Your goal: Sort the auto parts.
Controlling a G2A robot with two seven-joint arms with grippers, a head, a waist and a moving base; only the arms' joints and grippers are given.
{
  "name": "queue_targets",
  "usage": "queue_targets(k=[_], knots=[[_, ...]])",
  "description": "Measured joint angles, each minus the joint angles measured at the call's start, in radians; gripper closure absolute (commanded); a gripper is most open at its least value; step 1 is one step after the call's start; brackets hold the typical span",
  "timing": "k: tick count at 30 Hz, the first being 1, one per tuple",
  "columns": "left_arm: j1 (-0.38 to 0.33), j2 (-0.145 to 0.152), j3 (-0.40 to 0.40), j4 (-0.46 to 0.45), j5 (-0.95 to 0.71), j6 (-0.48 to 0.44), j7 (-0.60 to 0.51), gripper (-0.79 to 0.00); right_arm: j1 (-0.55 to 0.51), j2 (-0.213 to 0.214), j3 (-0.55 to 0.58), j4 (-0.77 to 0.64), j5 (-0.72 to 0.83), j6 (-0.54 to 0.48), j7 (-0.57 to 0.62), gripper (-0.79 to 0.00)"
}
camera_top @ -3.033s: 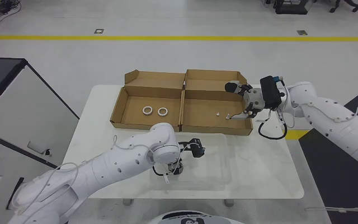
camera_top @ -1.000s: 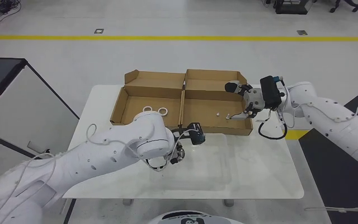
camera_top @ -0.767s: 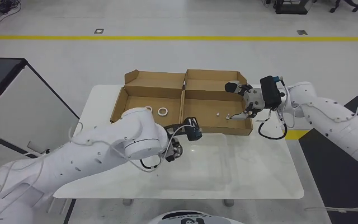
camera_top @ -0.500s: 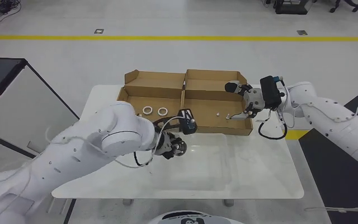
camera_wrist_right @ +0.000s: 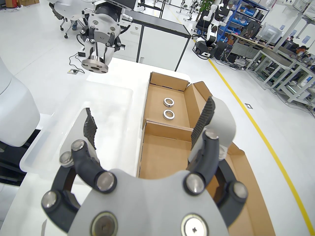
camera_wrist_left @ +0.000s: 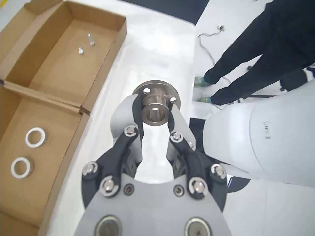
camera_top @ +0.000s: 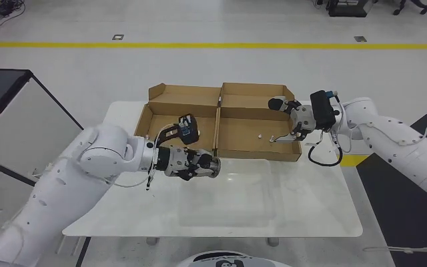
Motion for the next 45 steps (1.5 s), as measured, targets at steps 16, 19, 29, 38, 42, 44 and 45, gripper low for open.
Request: queue_targets(k=[16, 19, 29, 38, 42, 44, 45], knots=[[0.098, -0.006, -0.061, 0.065, -0.18, -0.364, 0.288, 0.0, 0.0, 0.0, 0.0, 0.0, 0.0, 0.0, 0.0, -0.785], [0.097, -0.008, -0.062, 0.067, -0.183, -0.364, 0.287, 0.0, 0.0, 0.0, 0.0, 0.0, 0.0, 0.0, 0.0, -0.785], [0.103, -0.01, -0.06, 0.069, -0.191, -0.356, 0.296, 0.0, 0.0, 0.0, 0.0, 0.0, 0.0, 0.0, 0.0, -0.785], [0.129, -0.033, -0.053, -0.002, -0.283, -0.364, 0.448, 0.0, 0.0, 0.0, 0.0, 0.0, 0.0, 0.0, 0.0, -0.785], [0.131, -0.054, -0.044, -0.037, -0.336, -0.364, 0.476, 0.0, 0.0, 0.0, 0.0, 0.0, 0.0, 0.0, 0.0, -0.785], [0.138, -0.068, -0.046, -0.05, -0.368, -0.364, 0.49, 0.0, 0.0, 0.0, 0.0, 0.0, 0.0, 0.0, 0.0, -0.785], [0.142, -0.074, -0.049, -0.056, -0.383, -0.364, 0.495, 0.0, 0.0, 0.0, 0.0, 0.0, 0.0, 0.0, 0.0, -0.785]])
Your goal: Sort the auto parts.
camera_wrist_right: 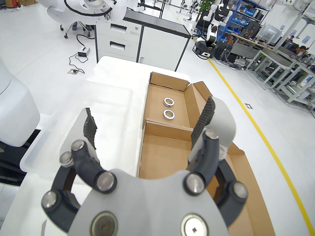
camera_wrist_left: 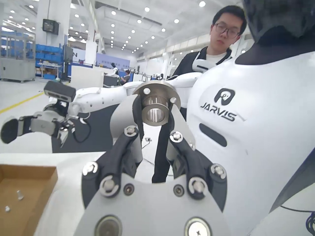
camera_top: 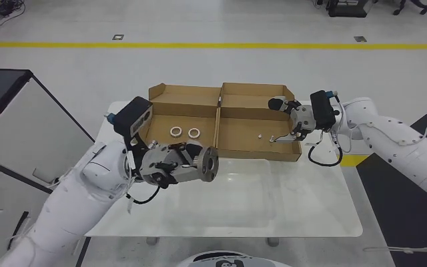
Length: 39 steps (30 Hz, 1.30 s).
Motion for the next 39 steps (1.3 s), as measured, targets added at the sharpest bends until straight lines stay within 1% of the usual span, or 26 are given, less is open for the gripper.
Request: queue_targets(k=[5, 9, 12, 17, 19, 22, 29, 32, 39], knots=[[0.035, -0.039, -0.03, -0.012, -0.088, 0.0, -0.015, 0.0, 0.0, 0.0, 0.0, 0.0, 0.0, 0.0, 0.0, -0.785], [0.07, -0.076, -0.07, -0.018, -0.187, 0.0, -0.068, 0.0, 0.0, 0.0, 0.0, 0.0, 0.0, 0.0, 0.0, -0.785], [0.1, -0.11, -0.114, -0.018, -0.295, 0.0, -0.138, 0.0, 0.0, 0.0, 0.0, 0.0, 0.0, 0.0, 0.0, -0.785], [0.15, -0.181, -0.209, -0.004, -0.519, 0.0, -0.334, 0.0, 0.0, 0.0, 0.0, 0.0, 0.0, 0.0, 0.0, -0.785], [0.162, -0.201, -0.234, -0.003, -0.532, 0.0, -0.338, 0.0, 0.0, 0.0, 0.0, 0.0, 0.0, 0.0, 0.0, -0.785], [0.163, -0.202, -0.234, -0.003, -0.521, 0.0, -0.317, 0.0, 0.0, 0.0, 0.0, 0.0, 0.0, 0.0, 0.0, -0.785], [0.163, -0.201, -0.233, -0.004, -0.522, 0.001, -0.317, 0.0, 0.0, 0.0, 0.0, 0.0, 0.0, 0.0, 0.0, -0.785], [0.168, -0.205, -0.231, -0.022, -0.521, 0.022, -0.283, 0.0, 0.0, 0.0, 0.0, 0.0, 0.0, 0.0, 0.0, -0.785], [0.198, -0.213, -0.214, -0.056, -0.599, 0.013, -0.249, 0.0, 0.0, 0.0, 0.0, 0.0, 0.0, 0.0, 0.0, -0.785]])
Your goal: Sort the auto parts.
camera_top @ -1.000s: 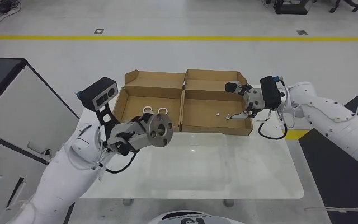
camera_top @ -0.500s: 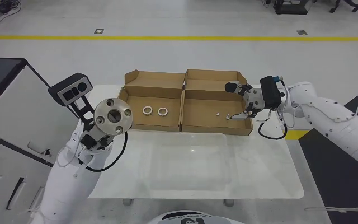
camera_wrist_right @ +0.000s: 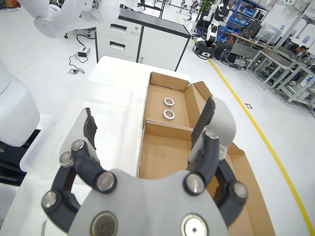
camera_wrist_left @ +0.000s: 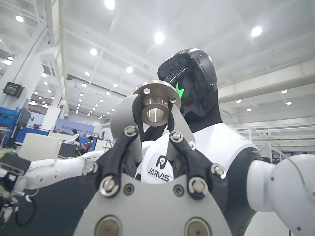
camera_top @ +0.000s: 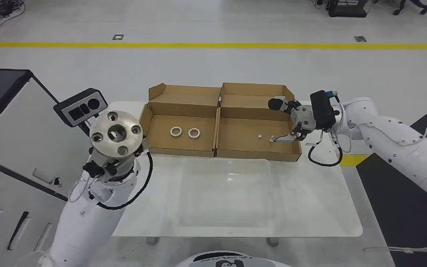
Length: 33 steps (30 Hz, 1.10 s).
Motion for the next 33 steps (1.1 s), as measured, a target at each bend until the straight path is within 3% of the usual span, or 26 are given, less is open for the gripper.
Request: queue_targets(k=[15, 29, 33], knots=[[0.038, -0.012, -0.022, -0.009, -0.101, 0.01, -0.025, 0.0, 0.0, 0.0, 0.0, 0.0, 0.0, 0.0, 0.0, -0.785], [0.039, -0.015, -0.085, 0.037, 0.159, 0.07, -0.092, 0.0, 0.0, 0.0, 0.0, 0.0, 0.0, 0.0, 0.0, -0.785], [0.046, -0.019, -0.086, 0.04, 0.157, 0.055, -0.06, 0.0, 0.0, 0.0, 0.0, 0.0, 0.0, 0.0, 0.0, -0.785]])
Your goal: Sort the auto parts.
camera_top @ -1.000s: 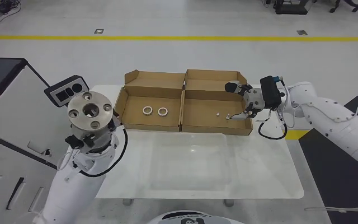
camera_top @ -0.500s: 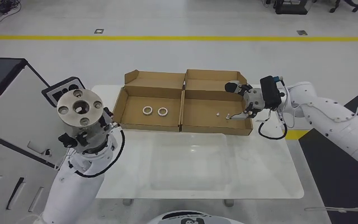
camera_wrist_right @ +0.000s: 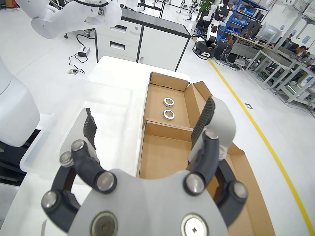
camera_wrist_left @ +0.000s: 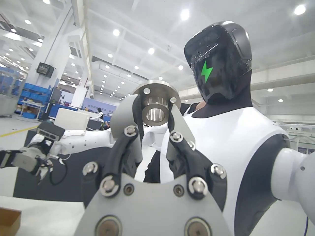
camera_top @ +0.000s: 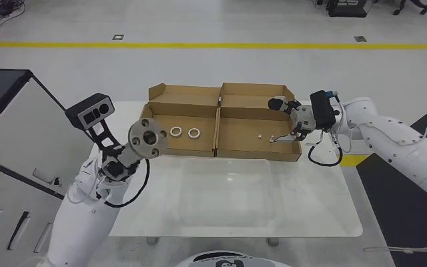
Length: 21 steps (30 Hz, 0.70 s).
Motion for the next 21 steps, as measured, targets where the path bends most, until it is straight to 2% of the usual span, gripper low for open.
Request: queue_targets(k=[13, 21], knots=[[-0.016, -0.016, 0.054, -0.011, -0.234, -0.027, 0.029, 0.0, 0.0, 0.0, 0.0, 0.0, 0.0, 0.0, 0.0, -0.785], [-0.026, -0.02, 0.038, 0.013, -0.237, -0.012, -0.02, 0.0, 0.0, 0.0, 0.0, 0.0, 0.0, 0.0, 0.0, -0.785]])
